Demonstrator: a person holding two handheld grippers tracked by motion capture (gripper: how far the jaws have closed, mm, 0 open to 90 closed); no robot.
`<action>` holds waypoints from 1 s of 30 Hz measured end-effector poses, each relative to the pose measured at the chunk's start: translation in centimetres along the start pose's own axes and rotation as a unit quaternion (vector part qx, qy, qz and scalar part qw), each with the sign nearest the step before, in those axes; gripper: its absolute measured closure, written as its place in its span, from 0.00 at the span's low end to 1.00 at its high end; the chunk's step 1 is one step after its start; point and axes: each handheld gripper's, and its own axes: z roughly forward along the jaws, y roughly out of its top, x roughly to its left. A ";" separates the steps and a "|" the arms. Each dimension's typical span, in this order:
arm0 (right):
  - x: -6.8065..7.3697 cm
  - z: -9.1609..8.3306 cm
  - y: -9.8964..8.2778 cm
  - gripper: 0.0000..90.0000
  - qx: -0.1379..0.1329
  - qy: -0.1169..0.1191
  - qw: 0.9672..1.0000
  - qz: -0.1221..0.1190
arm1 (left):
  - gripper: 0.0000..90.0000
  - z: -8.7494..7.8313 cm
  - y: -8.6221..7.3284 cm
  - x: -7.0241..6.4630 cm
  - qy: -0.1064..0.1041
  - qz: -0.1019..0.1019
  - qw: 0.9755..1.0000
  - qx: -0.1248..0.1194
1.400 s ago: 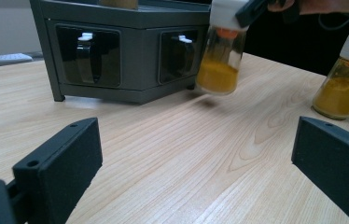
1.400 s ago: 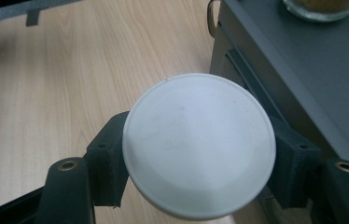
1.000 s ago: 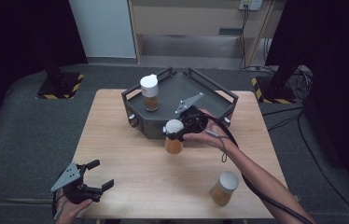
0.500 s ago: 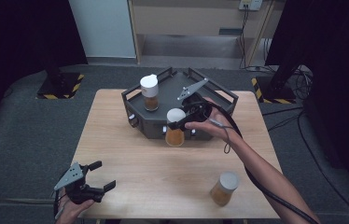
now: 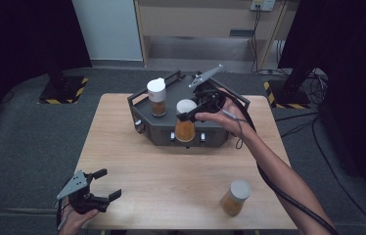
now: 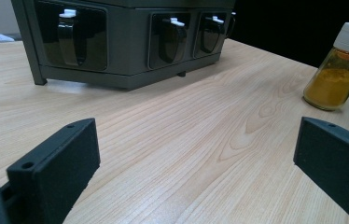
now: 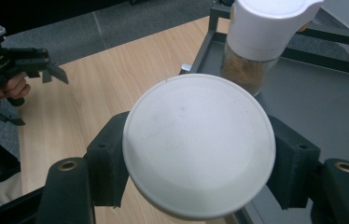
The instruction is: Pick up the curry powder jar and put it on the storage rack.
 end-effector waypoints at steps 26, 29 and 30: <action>-2.4 1.0 3.2 0.37 -0.003 -0.068 0.997 0.046 | 0.00 -0.1 0.0 0.1 0.001 -0.003 1.000 0.000; -2.6 1.3 3.2 0.37 -0.002 -0.076 0.996 0.052 | 0.00 -0.1 0.0 0.0 0.001 -0.001 1.000 0.001; -2.8 1.4 3.2 0.37 -0.002 -0.077 0.996 0.054 | 0.00 -0.1 0.0 0.0 0.000 -0.001 1.000 0.001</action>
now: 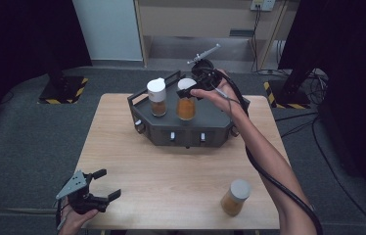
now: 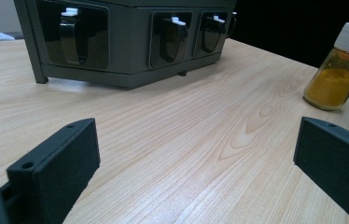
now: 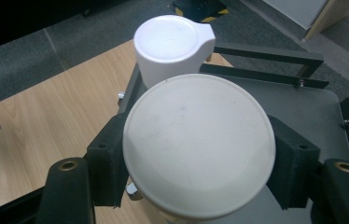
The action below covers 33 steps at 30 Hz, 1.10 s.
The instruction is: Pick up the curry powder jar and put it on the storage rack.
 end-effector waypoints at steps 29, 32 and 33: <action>-1.7 3.9 -1.1 0.37 0.010 -0.044 0.998 0.044 | 0.00 -0.1 -0.1 0.1 -0.001 -0.001 1.000 -0.004; -1.8 4.0 -1.1 0.37 0.011 -0.044 0.998 0.046 | 0.00 -0.1 -0.1 0.1 -0.001 -0.001 1.000 -0.004; -1.8 4.1 -1.1 0.37 0.011 -0.045 0.998 0.046 | 0.00 -0.1 -0.1 0.1 -0.001 -0.001 1.000 -0.003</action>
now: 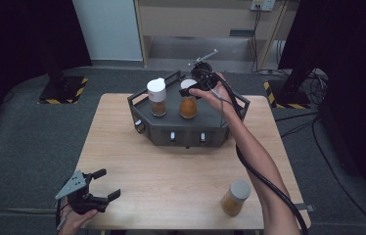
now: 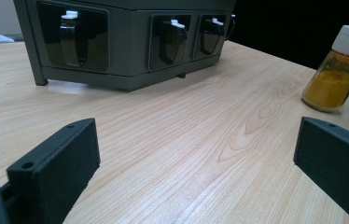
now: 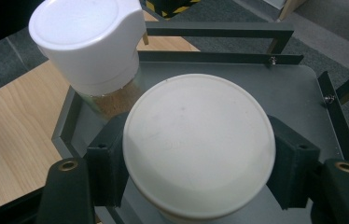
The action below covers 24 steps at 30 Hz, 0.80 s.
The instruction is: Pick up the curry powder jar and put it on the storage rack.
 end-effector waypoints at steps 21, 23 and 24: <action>0.0 0.3 -0.9 0.25 -0.017 -0.004 1.000 0.000 | 0.00 0.0 0.0 0.0 -0.001 0.001 1.000 -0.001; 0.3 -0.1 -1.3 0.18 -0.034 -0.014 0.999 -0.003 | 0.00 0.0 0.0 0.0 -0.001 0.002 1.000 0.000; 0.2 -0.4 -1.5 0.15 -0.044 -0.014 0.999 -0.003 | 0.00 0.0 0.0 0.0 0.000 0.003 1.000 0.000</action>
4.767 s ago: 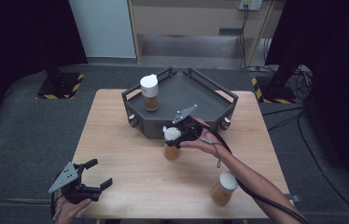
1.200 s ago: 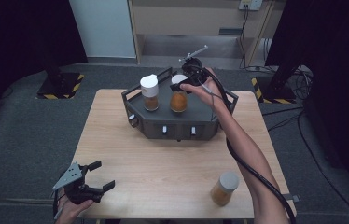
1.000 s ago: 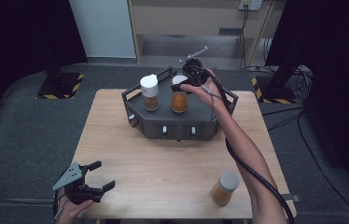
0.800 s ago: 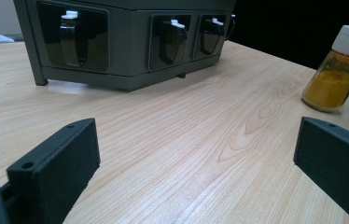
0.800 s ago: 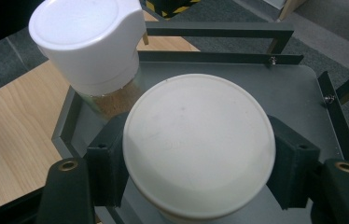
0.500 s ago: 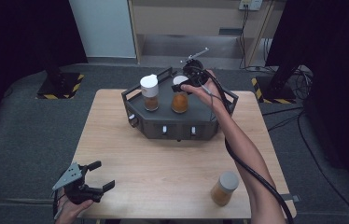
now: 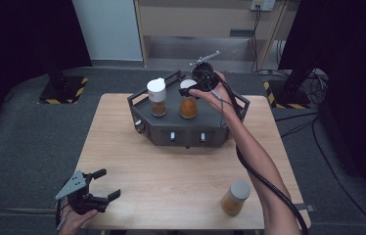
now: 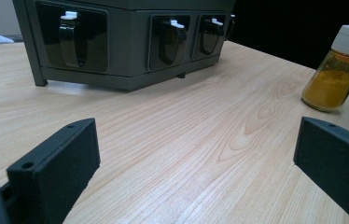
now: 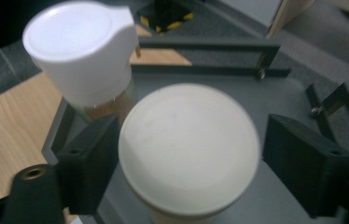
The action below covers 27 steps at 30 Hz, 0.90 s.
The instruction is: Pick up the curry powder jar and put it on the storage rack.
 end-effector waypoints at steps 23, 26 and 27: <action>2.0 -9.0 -2.6 0.05 -0.098 0.010 0.995 -0.027 | 0.00 0.0 0.1 -0.1 0.001 0.000 1.000 0.002; 2.3 -10.2 -3.6 0.05 -0.106 0.016 0.994 -0.029 | 0.00 0.1 0.0 -0.1 0.000 0.000 1.000 0.002; 2.3 -10.6 -4.0 0.05 -0.108 0.016 0.994 -0.032 | 0.00 0.1 0.1 0.0 0.000 0.000 1.000 0.003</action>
